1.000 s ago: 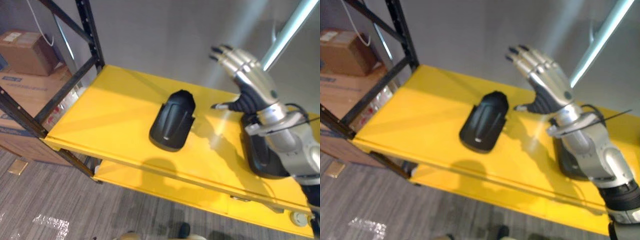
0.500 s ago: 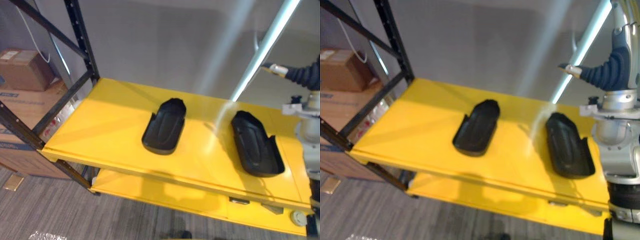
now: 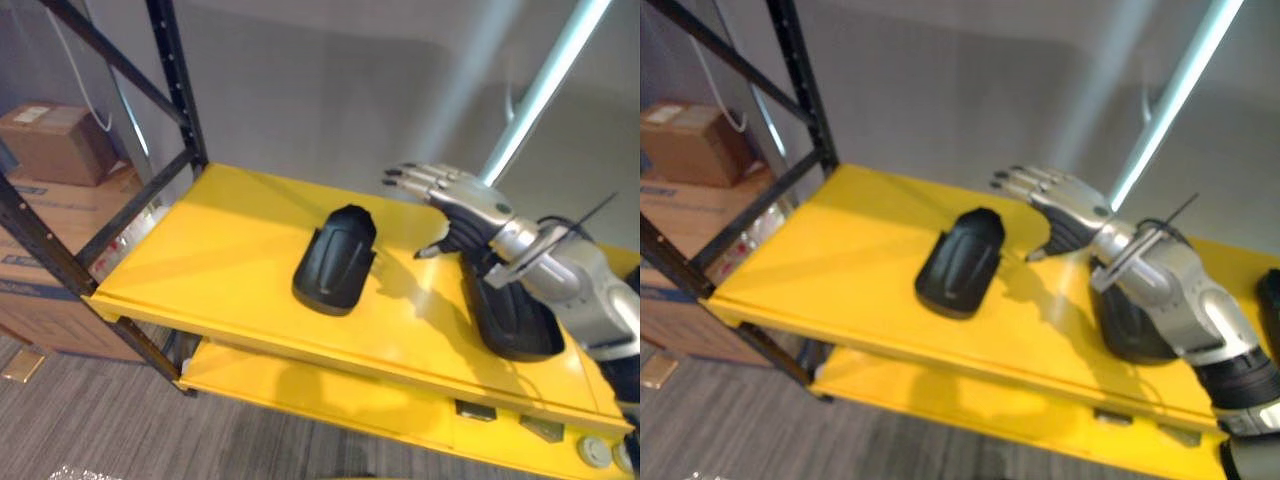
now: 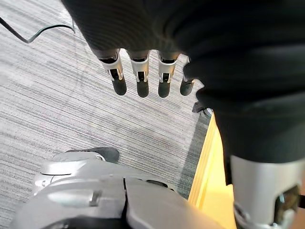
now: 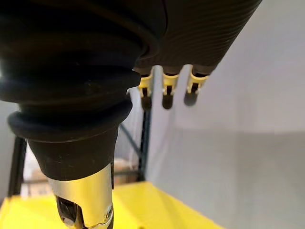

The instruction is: Walk over and take plastic housings, then place them on the shelf

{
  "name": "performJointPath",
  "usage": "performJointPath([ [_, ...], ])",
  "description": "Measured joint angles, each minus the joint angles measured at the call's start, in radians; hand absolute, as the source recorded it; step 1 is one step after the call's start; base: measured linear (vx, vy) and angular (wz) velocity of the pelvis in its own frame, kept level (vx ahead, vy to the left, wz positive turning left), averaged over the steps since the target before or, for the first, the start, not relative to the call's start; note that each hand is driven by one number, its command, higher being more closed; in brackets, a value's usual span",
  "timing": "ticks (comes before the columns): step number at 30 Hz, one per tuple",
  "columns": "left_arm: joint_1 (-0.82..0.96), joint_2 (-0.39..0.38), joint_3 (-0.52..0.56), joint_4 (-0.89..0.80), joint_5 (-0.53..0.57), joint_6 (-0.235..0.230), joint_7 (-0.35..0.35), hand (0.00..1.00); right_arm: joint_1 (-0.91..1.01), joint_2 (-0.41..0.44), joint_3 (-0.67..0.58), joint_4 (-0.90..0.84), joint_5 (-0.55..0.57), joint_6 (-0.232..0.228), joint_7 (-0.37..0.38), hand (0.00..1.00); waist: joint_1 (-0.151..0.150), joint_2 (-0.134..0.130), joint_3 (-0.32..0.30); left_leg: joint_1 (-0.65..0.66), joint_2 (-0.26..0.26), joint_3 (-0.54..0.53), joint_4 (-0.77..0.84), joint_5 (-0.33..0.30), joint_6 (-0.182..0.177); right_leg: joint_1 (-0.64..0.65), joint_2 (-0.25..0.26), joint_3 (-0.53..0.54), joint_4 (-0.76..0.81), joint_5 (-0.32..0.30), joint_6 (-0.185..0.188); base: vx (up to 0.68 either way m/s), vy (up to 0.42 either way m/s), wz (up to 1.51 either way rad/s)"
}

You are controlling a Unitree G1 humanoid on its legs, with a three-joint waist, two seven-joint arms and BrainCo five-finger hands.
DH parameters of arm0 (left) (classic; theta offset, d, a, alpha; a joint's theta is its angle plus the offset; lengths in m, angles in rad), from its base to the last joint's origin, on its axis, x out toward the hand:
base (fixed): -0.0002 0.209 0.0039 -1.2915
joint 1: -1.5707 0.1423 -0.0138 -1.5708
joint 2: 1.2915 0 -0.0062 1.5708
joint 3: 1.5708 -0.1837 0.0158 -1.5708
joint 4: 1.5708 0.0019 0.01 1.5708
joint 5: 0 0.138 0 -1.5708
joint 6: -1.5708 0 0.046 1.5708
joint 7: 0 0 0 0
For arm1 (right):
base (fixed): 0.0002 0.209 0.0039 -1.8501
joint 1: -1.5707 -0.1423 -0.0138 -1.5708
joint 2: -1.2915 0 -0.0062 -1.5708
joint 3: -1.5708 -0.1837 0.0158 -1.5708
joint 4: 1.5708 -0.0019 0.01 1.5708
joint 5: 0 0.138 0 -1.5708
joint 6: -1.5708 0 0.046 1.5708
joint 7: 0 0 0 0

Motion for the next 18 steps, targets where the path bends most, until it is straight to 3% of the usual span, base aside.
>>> performJointPath([
  [8,0.0,0.003,0.029,-0.002,0.002,0.024,-0.001,0.0,-0.006,-0.014,0.074,0.021,-0.039,-0.045,0.063,0.0,0.015,-0.013,0.012,-0.001,0.001,-0.003,-0.003,0.003,-0.002,0.0,0.0,0.0,0.0,-0.001,-0.001,0.0,0.001,0.02],
  [18,-0.007,0.016,0.029,-0.002,0.001,0.025,-0.002,0.0,-0.013,-0.015,0.176,0.092,-0.037,-0.117,0.2,0.0,0.031,-0.022,0.021,-0.001,0.001,-0.006,-0.002,0.003,-0.001,0.002,0.0,-0.003,0.0,-0.001,-0.001,0.0,0.0,0.0],
])
